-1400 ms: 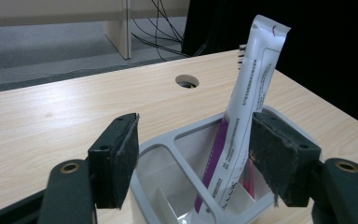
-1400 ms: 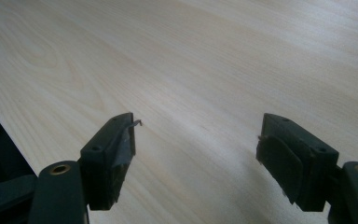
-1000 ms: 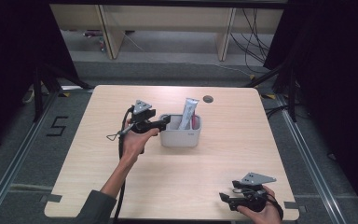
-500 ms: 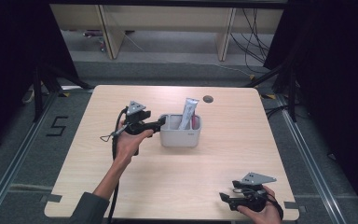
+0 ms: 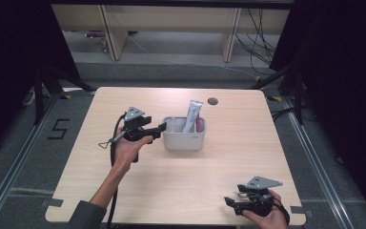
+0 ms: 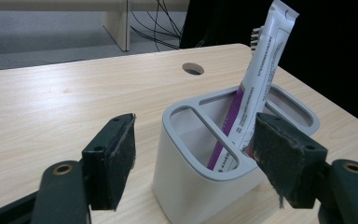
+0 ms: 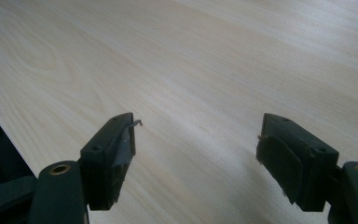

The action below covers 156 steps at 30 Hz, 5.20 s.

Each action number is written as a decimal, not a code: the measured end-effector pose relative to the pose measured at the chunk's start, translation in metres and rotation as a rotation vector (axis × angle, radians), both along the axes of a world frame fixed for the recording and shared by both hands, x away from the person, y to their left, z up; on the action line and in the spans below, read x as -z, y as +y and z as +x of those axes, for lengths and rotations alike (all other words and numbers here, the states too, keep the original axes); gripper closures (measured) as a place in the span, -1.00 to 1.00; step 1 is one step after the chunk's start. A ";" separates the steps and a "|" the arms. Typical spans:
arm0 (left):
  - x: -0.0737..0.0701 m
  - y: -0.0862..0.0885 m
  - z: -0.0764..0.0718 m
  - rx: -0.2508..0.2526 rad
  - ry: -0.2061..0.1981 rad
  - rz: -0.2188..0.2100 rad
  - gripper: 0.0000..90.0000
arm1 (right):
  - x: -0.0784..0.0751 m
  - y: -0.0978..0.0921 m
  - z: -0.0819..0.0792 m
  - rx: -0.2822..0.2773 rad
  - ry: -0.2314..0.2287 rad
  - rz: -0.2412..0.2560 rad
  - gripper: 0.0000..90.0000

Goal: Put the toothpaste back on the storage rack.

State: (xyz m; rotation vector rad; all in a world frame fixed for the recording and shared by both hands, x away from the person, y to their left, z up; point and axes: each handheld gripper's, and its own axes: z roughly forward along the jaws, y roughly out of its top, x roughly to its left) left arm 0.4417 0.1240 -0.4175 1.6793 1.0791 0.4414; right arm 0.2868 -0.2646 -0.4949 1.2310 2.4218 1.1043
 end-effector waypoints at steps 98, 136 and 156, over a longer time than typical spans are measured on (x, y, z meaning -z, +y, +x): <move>0.054 0.062 -0.101 0.080 0.019 0.101 -0.63 | 0.001 0.000 0.001 -0.007 0.004 0.020 -0.38; 0.076 0.078 -0.159 0.127 0.039 0.163 -0.63 | 0.000 0.003 0.000 0.001 0.001 0.007 -0.38; 0.084 0.074 -0.180 0.182 0.065 0.244 -0.64 | -0.001 0.005 0.000 -0.007 0.008 0.008 -0.38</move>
